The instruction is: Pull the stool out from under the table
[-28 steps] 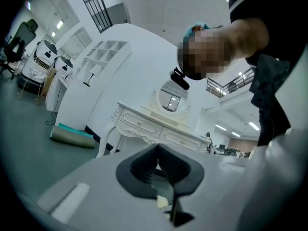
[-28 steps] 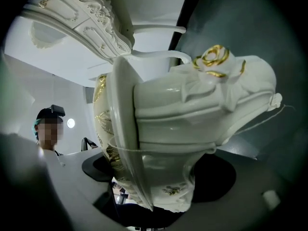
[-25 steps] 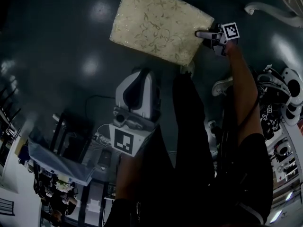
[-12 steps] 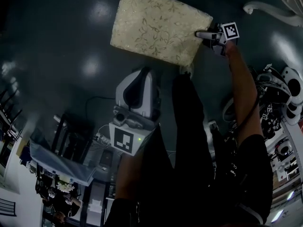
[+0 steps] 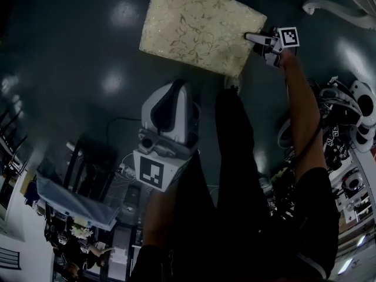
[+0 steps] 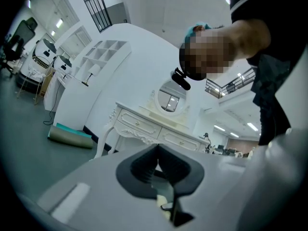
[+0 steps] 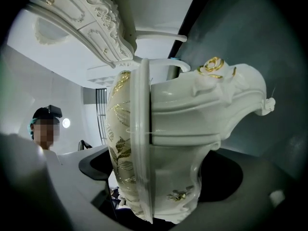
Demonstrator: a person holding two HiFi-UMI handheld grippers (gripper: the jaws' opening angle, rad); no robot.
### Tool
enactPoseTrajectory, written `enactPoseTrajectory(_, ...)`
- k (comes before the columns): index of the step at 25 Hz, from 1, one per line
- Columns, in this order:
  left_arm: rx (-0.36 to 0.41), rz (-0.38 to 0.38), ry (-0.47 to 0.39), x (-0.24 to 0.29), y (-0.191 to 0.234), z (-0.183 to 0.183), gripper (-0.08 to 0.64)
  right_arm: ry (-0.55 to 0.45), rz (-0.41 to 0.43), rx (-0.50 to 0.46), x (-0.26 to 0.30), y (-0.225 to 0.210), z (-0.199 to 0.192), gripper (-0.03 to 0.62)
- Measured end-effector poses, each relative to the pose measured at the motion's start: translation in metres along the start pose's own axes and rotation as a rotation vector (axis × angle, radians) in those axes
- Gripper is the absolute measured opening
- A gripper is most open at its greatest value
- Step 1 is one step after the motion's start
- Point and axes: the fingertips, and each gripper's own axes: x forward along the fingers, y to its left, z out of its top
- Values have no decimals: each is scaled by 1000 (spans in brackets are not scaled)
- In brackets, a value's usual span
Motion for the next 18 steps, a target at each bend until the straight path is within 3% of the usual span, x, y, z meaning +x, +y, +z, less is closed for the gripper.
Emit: enactPoseTrajectory(18, -25, -23, -21, -16, -5, 11, 10, -108, -130, -10, -45, 8, 2, 528)
